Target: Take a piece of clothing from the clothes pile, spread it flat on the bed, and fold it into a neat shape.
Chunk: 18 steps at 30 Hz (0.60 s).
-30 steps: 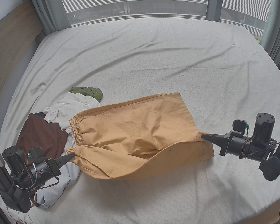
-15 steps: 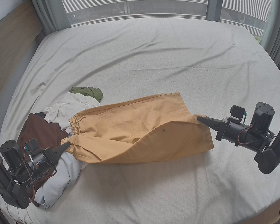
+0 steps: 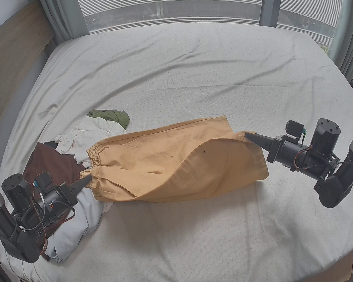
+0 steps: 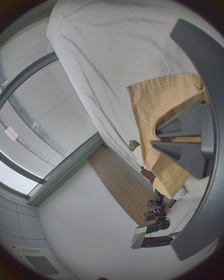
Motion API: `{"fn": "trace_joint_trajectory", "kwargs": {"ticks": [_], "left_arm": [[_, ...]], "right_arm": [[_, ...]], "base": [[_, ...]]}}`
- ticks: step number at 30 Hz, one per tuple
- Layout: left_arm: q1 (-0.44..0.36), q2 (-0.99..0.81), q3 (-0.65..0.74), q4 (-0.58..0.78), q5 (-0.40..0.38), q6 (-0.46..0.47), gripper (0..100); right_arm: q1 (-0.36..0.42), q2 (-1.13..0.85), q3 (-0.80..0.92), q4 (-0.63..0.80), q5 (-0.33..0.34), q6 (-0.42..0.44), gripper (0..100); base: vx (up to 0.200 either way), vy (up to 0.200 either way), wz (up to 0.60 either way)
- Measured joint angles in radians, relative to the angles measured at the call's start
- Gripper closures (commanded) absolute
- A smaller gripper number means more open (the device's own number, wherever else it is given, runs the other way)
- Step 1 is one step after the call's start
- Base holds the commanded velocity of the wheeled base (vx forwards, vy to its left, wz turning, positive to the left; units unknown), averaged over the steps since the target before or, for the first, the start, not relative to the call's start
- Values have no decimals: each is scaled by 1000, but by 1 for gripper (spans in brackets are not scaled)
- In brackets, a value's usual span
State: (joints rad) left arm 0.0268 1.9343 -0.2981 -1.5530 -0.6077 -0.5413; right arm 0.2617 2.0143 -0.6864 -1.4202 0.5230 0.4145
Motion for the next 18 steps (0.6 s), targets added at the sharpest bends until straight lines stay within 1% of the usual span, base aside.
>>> {"fn": "trace_joint_trajectory", "kwargs": {"ticks": [5,9,18], "left_arm": [[-1,-1,-13,0,6,-19,100],[-1,1,-32,0,49,-52,100],[0,5,-61,0,86,-72,100]], "right_arm": [[-3,1,-44,46,0,0,100],[-4,1,-95,98,0,0,100],[-12,5,-235,229,0,0,100]], "base": [[0,0,0],[0,0,0],[0,0,0]]}}
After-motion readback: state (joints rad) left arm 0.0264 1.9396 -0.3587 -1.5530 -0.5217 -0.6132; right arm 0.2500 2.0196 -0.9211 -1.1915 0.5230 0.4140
